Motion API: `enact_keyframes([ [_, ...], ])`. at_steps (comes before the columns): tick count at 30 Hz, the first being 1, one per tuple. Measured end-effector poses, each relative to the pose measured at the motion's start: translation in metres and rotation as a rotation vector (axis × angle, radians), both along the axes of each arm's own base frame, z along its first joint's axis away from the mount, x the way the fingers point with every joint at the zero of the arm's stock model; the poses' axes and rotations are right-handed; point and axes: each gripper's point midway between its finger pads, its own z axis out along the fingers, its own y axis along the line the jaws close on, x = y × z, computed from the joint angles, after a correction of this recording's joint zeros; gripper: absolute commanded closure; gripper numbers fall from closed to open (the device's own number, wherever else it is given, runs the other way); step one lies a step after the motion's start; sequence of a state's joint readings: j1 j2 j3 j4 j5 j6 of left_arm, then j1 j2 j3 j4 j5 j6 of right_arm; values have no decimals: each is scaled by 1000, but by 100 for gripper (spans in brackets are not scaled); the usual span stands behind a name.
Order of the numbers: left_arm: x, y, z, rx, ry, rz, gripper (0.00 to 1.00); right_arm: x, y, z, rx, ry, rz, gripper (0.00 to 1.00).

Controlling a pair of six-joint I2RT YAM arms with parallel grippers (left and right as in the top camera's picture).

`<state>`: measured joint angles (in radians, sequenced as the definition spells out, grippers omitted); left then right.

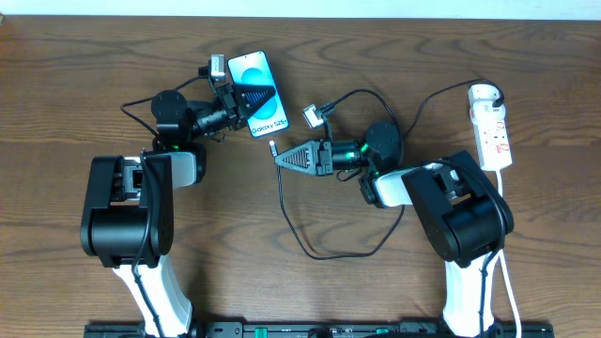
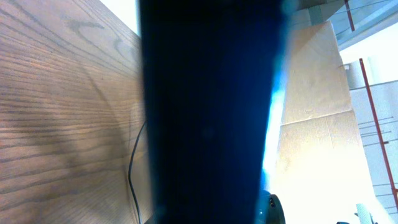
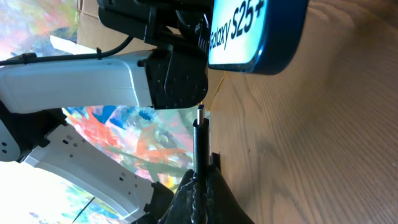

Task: Plug charger to phone and switch on socket

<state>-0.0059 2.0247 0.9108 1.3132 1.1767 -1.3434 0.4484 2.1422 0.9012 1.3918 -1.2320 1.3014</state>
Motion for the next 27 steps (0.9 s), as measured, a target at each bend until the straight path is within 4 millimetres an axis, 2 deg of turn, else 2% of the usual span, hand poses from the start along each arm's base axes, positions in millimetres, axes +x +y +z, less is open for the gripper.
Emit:
enact_keyframes([
  [7,-1,-1,0,1,0,-8,93,4,1,-6,-20,40,-17,99],
  [19,-4,-2,0,3,-1,-26,93,10,2,-2,-10,22,-36,99],
  [27,-4,-2,0,3,-1,-27,93,12,3,-6,-23,47,-44,99],
])
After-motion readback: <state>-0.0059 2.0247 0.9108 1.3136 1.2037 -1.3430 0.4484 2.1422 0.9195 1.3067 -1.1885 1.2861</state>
